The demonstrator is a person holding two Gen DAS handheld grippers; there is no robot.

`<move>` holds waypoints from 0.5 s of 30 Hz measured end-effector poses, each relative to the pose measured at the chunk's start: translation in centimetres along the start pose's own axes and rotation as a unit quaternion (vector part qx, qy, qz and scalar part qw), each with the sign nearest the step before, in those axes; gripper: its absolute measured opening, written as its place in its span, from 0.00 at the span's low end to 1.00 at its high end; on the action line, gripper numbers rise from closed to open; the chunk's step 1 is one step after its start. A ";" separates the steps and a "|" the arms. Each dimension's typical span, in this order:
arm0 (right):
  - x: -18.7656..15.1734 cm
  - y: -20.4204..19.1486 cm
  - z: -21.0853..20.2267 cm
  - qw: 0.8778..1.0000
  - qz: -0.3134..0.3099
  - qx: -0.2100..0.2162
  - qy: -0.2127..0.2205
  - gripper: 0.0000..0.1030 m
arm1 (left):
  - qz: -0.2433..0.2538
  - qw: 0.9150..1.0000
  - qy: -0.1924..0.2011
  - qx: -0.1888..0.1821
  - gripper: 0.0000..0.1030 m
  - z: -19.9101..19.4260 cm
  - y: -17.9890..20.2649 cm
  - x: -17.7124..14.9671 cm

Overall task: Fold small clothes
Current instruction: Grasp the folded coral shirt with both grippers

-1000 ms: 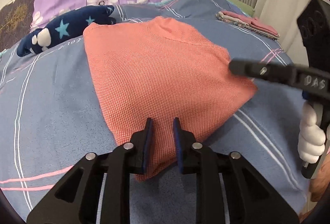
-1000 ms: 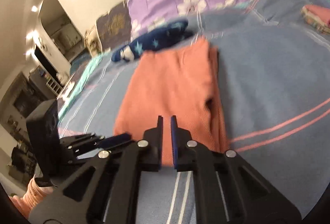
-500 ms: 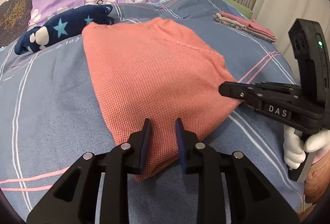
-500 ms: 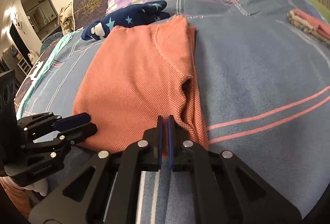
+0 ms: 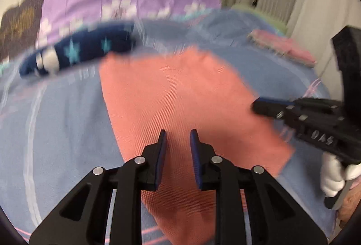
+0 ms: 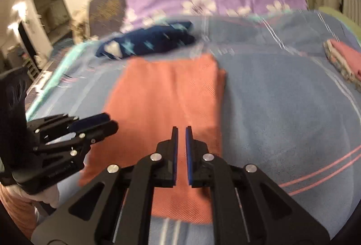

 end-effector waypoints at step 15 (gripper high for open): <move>4.8 0.4 0.6 0.999 -0.014 0.034 0.006 0.09 | -0.016 0.999 0.035 0.001 0.25 0.1 -2.5 4.4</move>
Point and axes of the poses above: each gripper's, at about its wrist camera, not at the fingertips, and z roughly the way its jaws point, y to its right, x to its top, the point moved 5 cm from there along z, roughly the way its jaws point, and after that the axes turned 6 degrees about x, right-handed, at the moved point
